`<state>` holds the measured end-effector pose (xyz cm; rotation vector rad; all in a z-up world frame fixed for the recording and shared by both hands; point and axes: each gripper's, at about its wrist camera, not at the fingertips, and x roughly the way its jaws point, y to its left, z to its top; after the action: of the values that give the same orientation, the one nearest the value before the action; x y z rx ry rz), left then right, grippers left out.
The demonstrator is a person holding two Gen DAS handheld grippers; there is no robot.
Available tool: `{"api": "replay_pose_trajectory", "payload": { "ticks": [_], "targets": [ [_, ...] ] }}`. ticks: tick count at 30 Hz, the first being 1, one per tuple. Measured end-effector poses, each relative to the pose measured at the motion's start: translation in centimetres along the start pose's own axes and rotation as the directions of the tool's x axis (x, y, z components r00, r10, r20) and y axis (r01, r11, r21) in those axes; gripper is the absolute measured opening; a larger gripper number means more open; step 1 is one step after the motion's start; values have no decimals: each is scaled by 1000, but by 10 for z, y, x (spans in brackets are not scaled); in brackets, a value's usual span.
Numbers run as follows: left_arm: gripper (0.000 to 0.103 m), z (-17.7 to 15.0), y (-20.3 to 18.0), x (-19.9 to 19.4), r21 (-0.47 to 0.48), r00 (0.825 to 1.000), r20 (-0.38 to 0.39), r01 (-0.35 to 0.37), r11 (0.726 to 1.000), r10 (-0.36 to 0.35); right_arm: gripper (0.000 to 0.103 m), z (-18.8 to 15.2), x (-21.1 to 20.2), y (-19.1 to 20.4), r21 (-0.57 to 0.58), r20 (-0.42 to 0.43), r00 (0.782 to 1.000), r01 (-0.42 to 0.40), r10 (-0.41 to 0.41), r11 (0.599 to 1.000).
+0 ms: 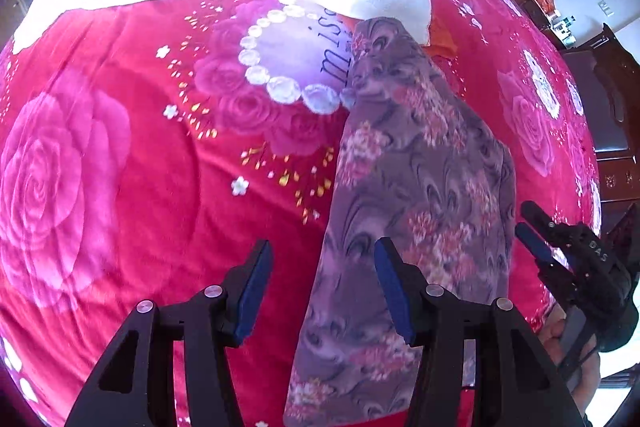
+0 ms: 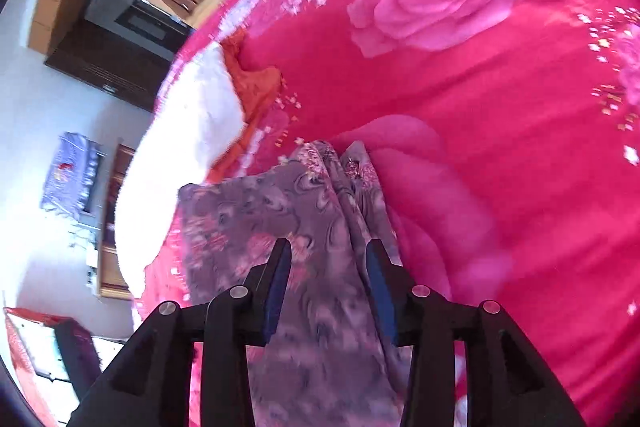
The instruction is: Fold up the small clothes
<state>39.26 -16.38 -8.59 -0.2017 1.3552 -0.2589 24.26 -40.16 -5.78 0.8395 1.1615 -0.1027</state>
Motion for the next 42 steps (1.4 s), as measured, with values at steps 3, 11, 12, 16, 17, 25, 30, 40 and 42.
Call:
{"api": "replay_pose_trajectory", "payload": {
  "ticks": [3, 11, 12, 16, 17, 25, 30, 40, 42],
  "targets": [
    [52, 20, -9, 15, 3, 1000, 0, -12, 1000, 12, 38, 7, 30, 14, -56, -10, 996, 90, -91, 994],
    [67, 45, -10, 67, -41, 1000, -7, 20, 999, -20, 8, 12, 24, -9, -25, 89, 996, 34, -32, 999],
    [68, 45, -10, 73, -46, 1000, -14, 15, 999, -15, 8, 10, 39, -19, -6, 20, 998, 54, -54, 998],
    [63, 43, -2, 54, -34, 998, 5, 65, 997, -65, 21, 9, 11, -13, -16, 84, 994, 68, -67, 998],
    [63, 39, 2, 46, -36, 998, 25, 62, 997, -61, 20, 7, -2, -9, -35, 119, 992, 44, -39, 998],
    [68, -20, 10, 68, -75, 998, 11, 58, 996, -57, 14, -41, 15, -8, -233, -3, 996, 82, -85, 969],
    [64, -34, -9, 38, 30, 998, 56, -2, 1000, 0, 21, -60, -37, 6, -284, 69, 997, 41, -22, 958],
    [67, -78, -14, 46, 81, 995, -20, -95, 992, 97, 30, -119, -50, -1, -297, -5, 999, 44, -47, 954],
    [67, -84, -15, 47, 86, 994, -22, -107, 991, 109, 34, -126, -54, -6, -304, 2, 999, 45, -46, 952]
  ]
}}
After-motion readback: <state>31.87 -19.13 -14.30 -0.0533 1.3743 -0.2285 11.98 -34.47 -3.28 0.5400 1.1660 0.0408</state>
